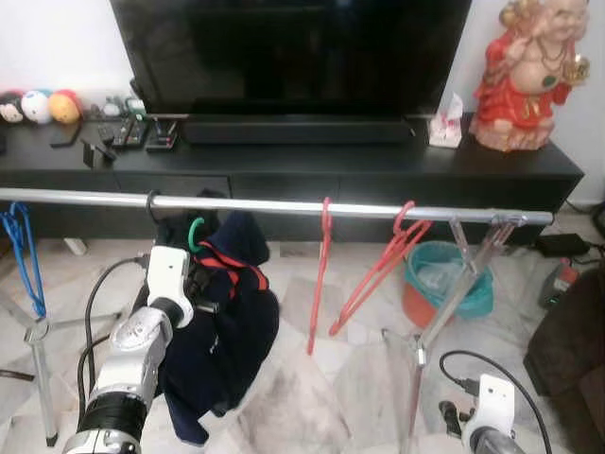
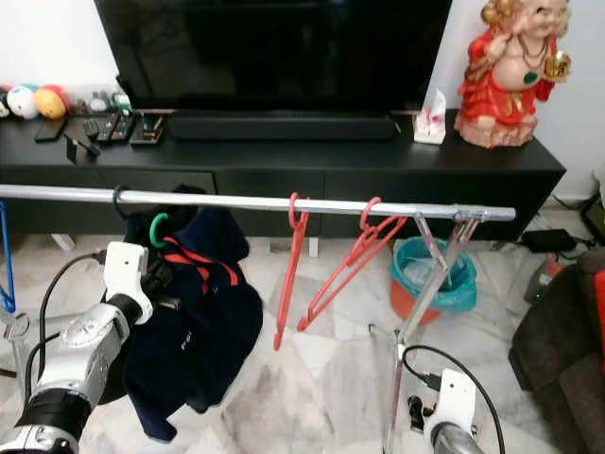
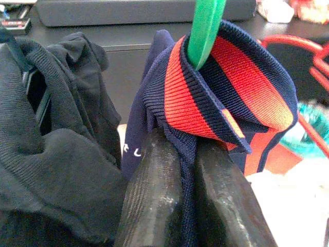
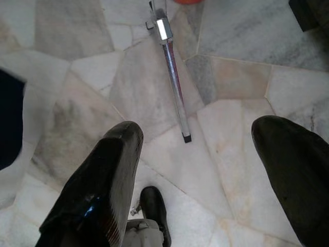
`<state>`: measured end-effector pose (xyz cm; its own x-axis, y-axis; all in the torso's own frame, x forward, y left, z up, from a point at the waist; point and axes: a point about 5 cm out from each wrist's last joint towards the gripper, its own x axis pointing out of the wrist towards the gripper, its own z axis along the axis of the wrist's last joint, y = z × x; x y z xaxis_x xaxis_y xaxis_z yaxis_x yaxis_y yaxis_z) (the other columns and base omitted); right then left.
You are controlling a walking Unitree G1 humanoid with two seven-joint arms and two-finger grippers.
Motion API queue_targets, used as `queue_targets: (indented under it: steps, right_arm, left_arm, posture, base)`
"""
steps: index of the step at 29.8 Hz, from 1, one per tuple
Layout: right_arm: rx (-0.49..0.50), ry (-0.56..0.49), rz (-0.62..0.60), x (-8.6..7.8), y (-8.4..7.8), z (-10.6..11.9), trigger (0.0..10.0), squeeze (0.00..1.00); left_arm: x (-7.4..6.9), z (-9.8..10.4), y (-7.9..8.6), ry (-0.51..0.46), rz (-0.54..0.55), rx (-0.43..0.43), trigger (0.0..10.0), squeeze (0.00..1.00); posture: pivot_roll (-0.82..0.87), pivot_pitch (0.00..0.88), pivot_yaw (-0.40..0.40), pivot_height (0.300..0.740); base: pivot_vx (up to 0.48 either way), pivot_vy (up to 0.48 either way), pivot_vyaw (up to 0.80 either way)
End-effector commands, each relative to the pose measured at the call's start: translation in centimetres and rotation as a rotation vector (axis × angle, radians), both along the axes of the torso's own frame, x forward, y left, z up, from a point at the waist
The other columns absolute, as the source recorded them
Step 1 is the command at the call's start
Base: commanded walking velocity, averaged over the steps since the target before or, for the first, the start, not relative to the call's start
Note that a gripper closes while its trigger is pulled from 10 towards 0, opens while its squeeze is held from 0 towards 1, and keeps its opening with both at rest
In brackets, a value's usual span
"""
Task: Hang hanger
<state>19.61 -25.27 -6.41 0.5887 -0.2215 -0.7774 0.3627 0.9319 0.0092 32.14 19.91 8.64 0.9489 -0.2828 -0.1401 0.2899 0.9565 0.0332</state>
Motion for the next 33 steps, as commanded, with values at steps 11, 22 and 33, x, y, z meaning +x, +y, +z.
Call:
queue_targets:
  steps: [11,22,33]
  right_arm:
    - [-0.008,-0.003,-0.003,0.1,-0.5,0.2,10.0,0.0]
    - [-0.004,-0.003,-0.015,0.1,-0.3,0.2,10.0,0.0]
    - [-0.004,-0.005,-0.006,0.1,-0.4,0.2,10.0,0.0]
  left_arm:
    - [1.3,2.1,-0.3,-0.096,0.072,0.167,10.0,0.0]
    - [1.0,1.1,0.5,-0.062,0.145,0.199,10.0,0.0]
    - [0.9,1.0,0.8,-0.061,0.188,0.198,10.0,0.0]
  posture:
    - [-0.06,0.0,-0.027,0.74]
    - [-0.08,0.0,-0.009,0.74]
    - [-0.08,0.0,-0.018,0.74]
  base:
    - [0.0,0.0,0.0]
    - [0.0,-0.223,0.0]
    - [0.0,-0.173,0.0]
